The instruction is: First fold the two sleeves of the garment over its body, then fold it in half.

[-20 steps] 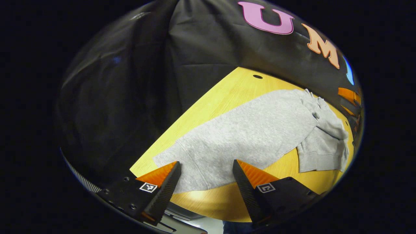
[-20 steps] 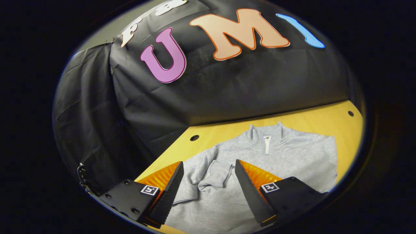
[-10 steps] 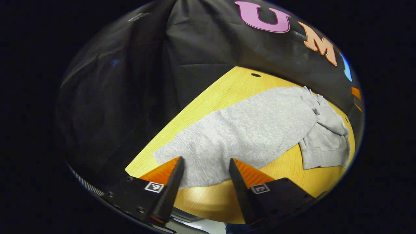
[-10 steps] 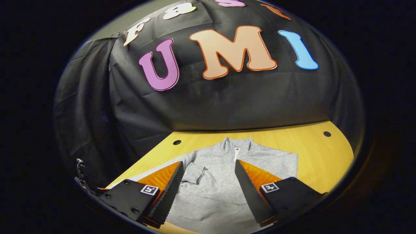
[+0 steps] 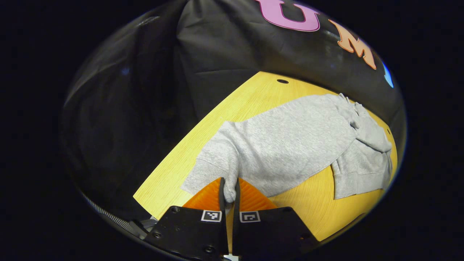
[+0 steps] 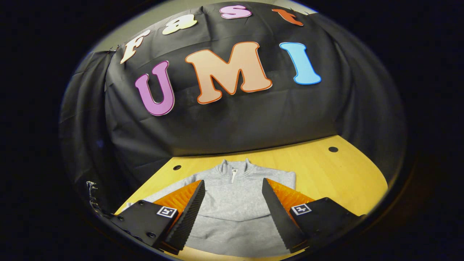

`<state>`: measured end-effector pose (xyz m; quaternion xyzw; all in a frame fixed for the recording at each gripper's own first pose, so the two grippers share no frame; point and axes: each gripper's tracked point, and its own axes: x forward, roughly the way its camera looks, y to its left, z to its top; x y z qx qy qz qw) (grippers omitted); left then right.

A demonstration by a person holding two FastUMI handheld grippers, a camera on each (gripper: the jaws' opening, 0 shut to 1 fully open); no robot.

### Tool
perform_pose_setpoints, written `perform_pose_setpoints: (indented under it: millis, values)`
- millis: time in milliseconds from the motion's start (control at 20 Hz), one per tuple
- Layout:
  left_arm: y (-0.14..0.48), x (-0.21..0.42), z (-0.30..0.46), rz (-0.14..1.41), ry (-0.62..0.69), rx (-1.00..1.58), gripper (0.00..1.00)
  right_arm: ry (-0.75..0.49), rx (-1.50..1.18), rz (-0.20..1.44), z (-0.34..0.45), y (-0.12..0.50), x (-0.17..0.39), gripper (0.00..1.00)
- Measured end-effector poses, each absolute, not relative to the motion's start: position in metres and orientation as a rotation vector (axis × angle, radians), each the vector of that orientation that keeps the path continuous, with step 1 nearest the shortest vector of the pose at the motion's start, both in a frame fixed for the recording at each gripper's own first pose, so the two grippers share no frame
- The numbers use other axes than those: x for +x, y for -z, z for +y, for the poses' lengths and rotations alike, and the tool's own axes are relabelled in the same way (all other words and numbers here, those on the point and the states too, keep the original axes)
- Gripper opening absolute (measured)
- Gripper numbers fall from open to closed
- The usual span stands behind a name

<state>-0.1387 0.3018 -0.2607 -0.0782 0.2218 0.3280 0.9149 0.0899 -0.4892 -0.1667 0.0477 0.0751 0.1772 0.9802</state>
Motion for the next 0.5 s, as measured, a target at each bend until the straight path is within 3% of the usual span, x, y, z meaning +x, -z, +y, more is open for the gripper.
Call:
perform_pose_setpoints:
  millis: [250, 500]
  values:
    - [0.229, -0.104, 0.271, 0.374, -0.605, -0.319, 0.01, -0.306, 0.111, 0.159, -0.514, 0.172, 0.082, 0.98]
    - [0.171, -0.050, 0.224, 0.284, -0.458, -0.276, 0.01, -0.272, 0.103, 0.173, -0.535, 0.182, 0.073, 0.98]
